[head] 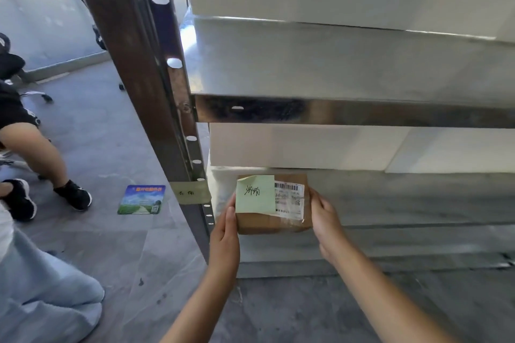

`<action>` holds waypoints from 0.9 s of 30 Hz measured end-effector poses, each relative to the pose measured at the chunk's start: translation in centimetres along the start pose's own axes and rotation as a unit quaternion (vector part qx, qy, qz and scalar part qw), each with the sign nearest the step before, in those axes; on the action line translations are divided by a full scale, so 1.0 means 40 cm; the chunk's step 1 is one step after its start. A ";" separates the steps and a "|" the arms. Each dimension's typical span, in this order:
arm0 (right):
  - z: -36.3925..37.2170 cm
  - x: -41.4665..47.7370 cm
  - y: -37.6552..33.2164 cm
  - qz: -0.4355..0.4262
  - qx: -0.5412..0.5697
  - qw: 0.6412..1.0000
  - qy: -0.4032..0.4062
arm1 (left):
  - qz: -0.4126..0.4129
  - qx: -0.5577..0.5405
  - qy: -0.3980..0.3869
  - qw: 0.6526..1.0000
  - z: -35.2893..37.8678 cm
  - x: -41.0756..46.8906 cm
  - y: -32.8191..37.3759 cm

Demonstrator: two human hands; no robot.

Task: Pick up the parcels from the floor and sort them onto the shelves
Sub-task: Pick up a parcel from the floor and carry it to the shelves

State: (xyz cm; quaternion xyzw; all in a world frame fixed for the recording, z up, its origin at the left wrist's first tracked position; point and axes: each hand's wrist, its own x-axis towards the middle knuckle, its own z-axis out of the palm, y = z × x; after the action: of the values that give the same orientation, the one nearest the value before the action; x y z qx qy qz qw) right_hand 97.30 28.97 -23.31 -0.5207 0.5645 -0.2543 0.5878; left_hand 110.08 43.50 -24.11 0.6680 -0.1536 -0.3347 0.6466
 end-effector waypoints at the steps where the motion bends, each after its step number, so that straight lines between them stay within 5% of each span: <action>1: 0.002 0.011 0.002 0.006 0.003 1.000 0.003 | -0.003 0.009 -0.004 1.000 0.005 0.013 -0.006; 17: 0.056 0.148 0.025 0.048 -0.035 0.998 -0.035 | -0.067 0.035 -0.020 0.997 0.036 0.146 -0.059; 27: 0.057 0.149 0.050 0.012 -0.012 0.999 0.034 | -0.042 0.063 -0.009 0.997 0.054 0.168 -0.038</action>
State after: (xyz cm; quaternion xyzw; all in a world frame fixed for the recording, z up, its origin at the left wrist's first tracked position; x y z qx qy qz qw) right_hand 100.22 25.10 -27.89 -0.5119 0.5935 -0.2582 0.5649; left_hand 113.23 37.75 -27.10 0.7101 -0.1521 -0.3578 0.5870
